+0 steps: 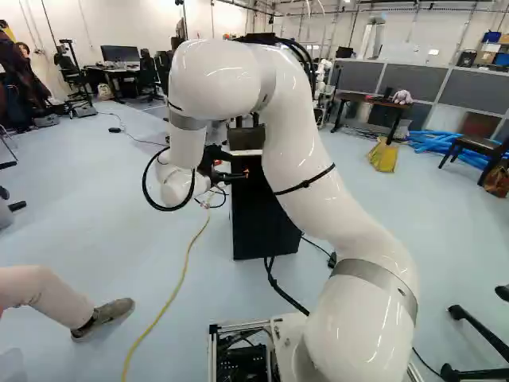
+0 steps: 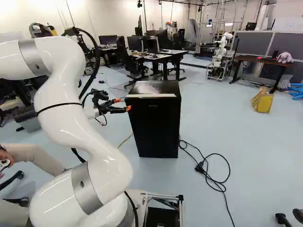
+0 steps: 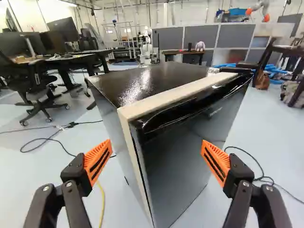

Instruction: Grab a drink from the fridge

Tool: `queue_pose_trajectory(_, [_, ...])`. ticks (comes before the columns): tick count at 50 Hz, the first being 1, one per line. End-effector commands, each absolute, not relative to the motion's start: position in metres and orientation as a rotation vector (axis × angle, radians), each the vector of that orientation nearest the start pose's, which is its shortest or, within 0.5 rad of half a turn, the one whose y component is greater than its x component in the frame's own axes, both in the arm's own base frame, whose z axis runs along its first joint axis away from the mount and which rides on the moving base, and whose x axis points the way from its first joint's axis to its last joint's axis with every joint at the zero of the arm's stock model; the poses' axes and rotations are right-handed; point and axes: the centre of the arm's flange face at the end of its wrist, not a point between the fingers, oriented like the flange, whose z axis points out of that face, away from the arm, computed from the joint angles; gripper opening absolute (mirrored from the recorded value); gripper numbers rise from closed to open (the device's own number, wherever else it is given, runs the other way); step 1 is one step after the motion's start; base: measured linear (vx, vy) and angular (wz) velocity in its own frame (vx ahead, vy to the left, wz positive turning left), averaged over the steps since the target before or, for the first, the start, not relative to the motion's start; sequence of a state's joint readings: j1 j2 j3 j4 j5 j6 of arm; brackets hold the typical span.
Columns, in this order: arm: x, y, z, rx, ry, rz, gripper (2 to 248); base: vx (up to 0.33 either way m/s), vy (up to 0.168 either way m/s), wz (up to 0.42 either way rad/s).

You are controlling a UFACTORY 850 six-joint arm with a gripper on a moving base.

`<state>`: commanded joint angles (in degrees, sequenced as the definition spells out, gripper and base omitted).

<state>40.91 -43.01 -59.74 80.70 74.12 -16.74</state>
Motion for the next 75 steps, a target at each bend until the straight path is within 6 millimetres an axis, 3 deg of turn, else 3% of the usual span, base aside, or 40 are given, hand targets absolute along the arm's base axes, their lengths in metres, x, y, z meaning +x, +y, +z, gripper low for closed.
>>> queue_pose_trajectory(25, [0.476,0.295,0.265,-2.699,0.832,-2.145,247,0.0,0.0,0.0])
queue_pose_trajectory(75, [0.494,0.266,0.265,-2.71,0.929,-2.153,247,0.0,0.0,0.0])
